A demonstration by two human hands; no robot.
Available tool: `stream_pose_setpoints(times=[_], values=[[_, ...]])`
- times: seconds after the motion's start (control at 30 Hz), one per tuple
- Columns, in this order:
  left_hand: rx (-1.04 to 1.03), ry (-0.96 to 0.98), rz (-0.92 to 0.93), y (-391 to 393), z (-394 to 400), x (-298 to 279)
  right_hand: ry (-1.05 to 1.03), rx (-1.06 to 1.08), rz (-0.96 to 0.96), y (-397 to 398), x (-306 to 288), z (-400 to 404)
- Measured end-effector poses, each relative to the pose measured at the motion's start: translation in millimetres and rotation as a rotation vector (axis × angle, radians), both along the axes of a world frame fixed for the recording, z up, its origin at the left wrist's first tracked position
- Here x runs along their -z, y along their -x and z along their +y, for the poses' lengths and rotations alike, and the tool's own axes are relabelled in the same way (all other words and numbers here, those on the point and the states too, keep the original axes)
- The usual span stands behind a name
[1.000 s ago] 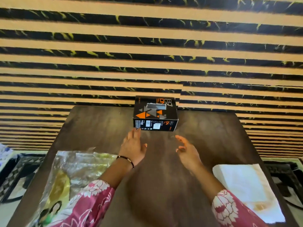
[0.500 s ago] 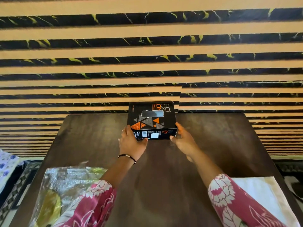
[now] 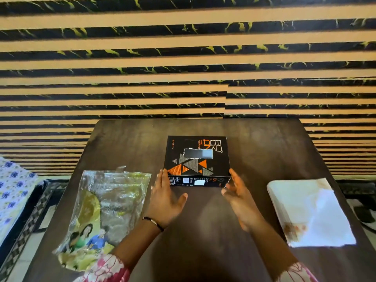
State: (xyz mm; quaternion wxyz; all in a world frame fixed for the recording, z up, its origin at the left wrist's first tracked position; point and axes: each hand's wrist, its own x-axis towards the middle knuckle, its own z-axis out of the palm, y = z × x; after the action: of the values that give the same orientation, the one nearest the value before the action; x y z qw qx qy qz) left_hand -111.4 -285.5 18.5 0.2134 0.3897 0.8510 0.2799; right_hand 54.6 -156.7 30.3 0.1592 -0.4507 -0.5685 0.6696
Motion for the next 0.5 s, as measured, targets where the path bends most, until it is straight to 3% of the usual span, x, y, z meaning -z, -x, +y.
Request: stream_pose_setpoints(times=[0.3, 0.5], values=[[0.024, -0.021, -0.077, -47, -73, -3, -0.073, -0.014, 0.018, -71, 7, -60], [0.010, -0.011, 0.098, -53, -60, -12, -0.076, 0.057, -0.015, -80, 4, -58]])
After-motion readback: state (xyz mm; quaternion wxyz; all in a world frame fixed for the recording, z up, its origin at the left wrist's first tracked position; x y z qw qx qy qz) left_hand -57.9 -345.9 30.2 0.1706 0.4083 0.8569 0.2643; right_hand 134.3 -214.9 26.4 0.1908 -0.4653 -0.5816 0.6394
